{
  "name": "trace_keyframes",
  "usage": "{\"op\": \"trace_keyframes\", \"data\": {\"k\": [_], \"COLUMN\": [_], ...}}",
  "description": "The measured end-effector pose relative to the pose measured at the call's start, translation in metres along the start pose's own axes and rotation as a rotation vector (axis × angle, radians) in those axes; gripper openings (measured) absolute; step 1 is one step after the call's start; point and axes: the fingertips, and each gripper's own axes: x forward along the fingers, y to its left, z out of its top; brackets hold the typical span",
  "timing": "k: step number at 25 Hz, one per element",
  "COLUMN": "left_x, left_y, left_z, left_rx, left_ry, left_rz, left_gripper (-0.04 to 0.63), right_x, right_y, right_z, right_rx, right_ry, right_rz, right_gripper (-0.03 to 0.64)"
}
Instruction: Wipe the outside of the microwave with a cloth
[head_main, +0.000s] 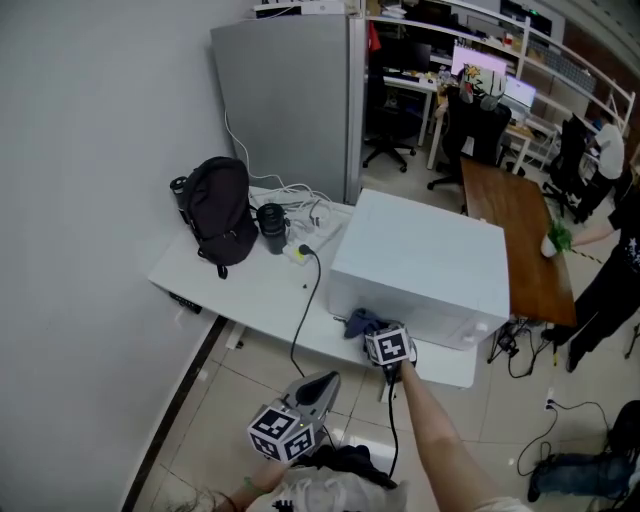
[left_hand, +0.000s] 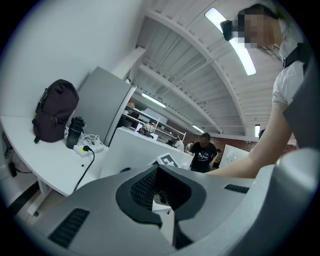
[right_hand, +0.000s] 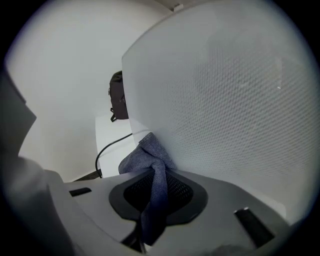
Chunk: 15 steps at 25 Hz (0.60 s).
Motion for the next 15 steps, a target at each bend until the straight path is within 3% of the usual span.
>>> {"op": "trace_keyframes", "data": {"k": [4, 6, 10, 13, 15], "left_x": [-0.004, -0.005, -0.002, 0.004, 0.007], "left_y": [0.006, 0.007, 0.014, 0.012, 0.011], "left_z": [-0.001, 0.002, 0.006, 0.014, 0.02], "left_rx": [-0.002, -0.005, -0.006, 0.006, 0.015], "left_ry": [0.003, -0.007, -0.009, -0.024, -0.034], "left_rz": [0.017, 0.023, 0.033, 0.019, 0.011], "left_gripper": [-0.011, -0.011, -0.011, -0.011, -0.011], "right_x": [0.022, 0.013, -0.044, -0.114, -0.142], "right_y": [-0.004, 0.001, 0.039, 0.06, 0.066], "right_z": [-0.029, -0.022, 0.065, 0.138, 0.175], "right_rx": [0.046, 0.029, -0.092, -0.121, -0.172], "right_ry": [0.125, 0.106, -0.198, -0.447, -0.528], "right_rz": [-0.017, -0.007, 0.07, 0.102, 0.078], "right_gripper": [0.075, 0.074, 0.074, 0.075, 0.075]}}
